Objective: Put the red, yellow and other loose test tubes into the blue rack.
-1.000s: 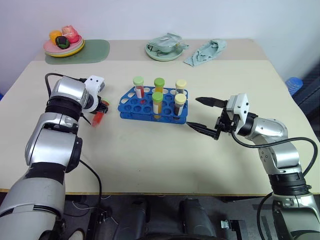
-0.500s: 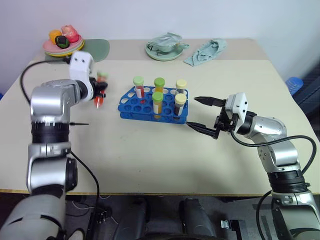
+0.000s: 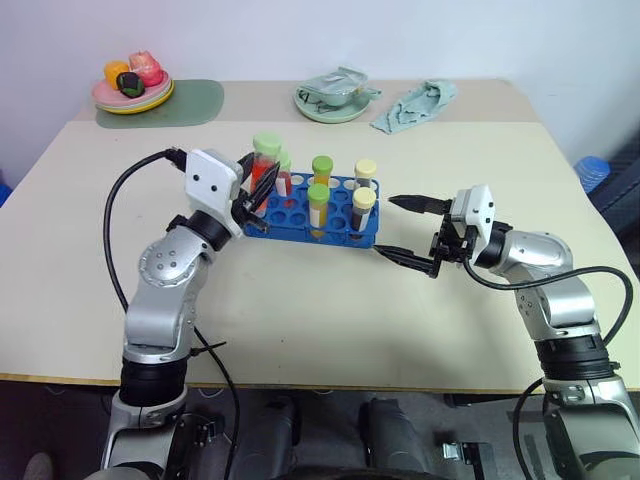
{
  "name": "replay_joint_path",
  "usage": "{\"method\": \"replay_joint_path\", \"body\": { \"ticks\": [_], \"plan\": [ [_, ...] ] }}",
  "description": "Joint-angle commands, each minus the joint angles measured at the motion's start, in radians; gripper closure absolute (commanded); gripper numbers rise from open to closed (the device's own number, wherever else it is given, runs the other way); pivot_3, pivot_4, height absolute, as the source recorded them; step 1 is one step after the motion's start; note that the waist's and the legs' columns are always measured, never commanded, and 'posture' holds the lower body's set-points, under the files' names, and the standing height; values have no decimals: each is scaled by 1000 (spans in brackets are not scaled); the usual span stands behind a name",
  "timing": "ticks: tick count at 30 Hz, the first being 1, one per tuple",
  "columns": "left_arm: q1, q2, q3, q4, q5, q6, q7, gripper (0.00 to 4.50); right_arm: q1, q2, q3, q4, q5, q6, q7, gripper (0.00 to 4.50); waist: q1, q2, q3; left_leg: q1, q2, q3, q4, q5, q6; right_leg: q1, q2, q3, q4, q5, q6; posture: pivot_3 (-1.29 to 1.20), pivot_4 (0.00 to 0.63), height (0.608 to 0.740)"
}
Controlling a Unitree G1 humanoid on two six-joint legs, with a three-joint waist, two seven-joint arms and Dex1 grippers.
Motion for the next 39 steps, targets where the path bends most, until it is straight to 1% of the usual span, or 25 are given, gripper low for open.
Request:
{"method": "replay_joint_path", "body": {
  "ticks": [1,4,9,12,17,26,32,39],
  "plan": [
    [20,-10,-16,103,47,-197,17,3620,2,-15,-37,-20,15,-12,2,70,0,0,0,0,0,0,0,0,0,0,0,0,0,0,0,0,150,740],
    [18,-26,-23,212,66,-323,30,3620,15,-20,-42,-31,18,-10,-1,70,0,0,0,0,0,0,0,0,0,0,0,0,0,0,0,0,150,740],
    [-42,-52,-21,428,71,-493,48,3620,40,-33,-57,-67,23,1,-13,70,0,0,0,0,0,0,0,0,0,0,0,0,0,0,0,0,150,740],
    [-84,-64,-31,531,67,-565,41,3620,49,-38,-64,-107,27,24,-28,70,0,0,0,0,0,0,0,0,0,0,0,0,0,0,0,0,150,740],
    [-132,-82,-44,629,68,-628,41,3620,40,-46,-69,-155,33,71,-55,70,-1,0,0,0,0,0,0,0,0,0,0,0,0,0,0,0,150,740],
    [-108,-104,-61,723,65,-682,21,3620,19,-46,-66,-186,34,122,-85,70,0,0,0,0,0,0,0,0,0,0,0,-1,0,0,0,0,150,740],
    [-92,-127,-72,729,56,-683,-1,3620,20,-48,-66,-168,29,111,-76,70,0,0,0,0,0,0,0,0,0,0,0,-1,0,0,0,0,150,740],
    [-79,-132,-73,731,54,-666,-8,3620,31,-48,-69,-151,25,89,-63,70,0,0,0,0,-1,-1,0,-1,2,0,0,-1,0,0,0,0,150,740]
  ]
}}
